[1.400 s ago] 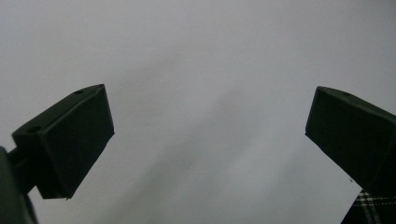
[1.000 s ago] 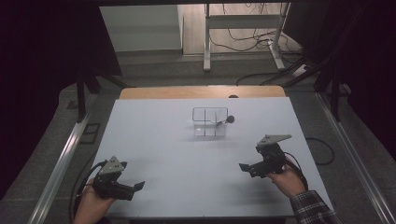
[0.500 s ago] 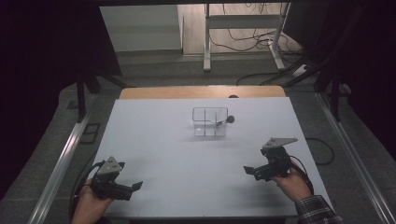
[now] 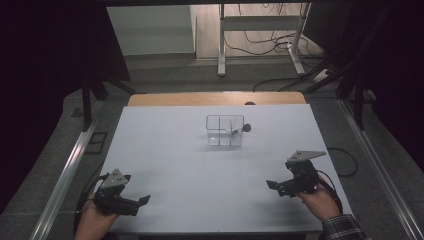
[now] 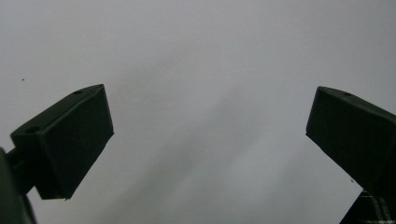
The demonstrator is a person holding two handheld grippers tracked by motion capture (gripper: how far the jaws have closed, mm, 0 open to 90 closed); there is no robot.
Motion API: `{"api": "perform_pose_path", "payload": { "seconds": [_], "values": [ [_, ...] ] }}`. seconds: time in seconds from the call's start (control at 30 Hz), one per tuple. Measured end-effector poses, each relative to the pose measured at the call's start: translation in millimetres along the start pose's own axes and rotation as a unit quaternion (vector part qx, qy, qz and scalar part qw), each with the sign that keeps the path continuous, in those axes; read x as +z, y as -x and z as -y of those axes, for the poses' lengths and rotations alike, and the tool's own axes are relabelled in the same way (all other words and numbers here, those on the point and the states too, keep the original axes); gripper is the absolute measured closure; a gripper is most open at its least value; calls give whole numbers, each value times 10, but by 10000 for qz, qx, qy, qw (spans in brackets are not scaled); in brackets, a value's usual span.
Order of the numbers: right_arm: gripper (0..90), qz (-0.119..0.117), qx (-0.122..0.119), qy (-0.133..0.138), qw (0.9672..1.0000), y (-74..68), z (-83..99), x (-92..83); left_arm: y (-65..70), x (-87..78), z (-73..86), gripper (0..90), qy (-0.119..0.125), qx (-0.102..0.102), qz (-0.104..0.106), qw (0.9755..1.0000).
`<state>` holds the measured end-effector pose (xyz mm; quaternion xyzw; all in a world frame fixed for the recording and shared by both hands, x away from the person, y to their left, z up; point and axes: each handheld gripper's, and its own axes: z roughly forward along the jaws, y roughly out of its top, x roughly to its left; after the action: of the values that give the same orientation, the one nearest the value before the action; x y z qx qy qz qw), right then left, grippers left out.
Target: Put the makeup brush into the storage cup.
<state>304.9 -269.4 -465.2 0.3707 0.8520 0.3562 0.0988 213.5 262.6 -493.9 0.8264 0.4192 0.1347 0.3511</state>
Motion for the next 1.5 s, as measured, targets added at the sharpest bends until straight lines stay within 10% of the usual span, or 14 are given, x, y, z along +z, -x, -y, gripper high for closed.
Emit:
{"api": "perform_pose_path", "payload": {
  "seconds": [1.5],
  "values": [
    [0,394,273,-6,9989,159,348,-366,-79,-115,137,11,43,-184,-312,9993]
  ]
}}
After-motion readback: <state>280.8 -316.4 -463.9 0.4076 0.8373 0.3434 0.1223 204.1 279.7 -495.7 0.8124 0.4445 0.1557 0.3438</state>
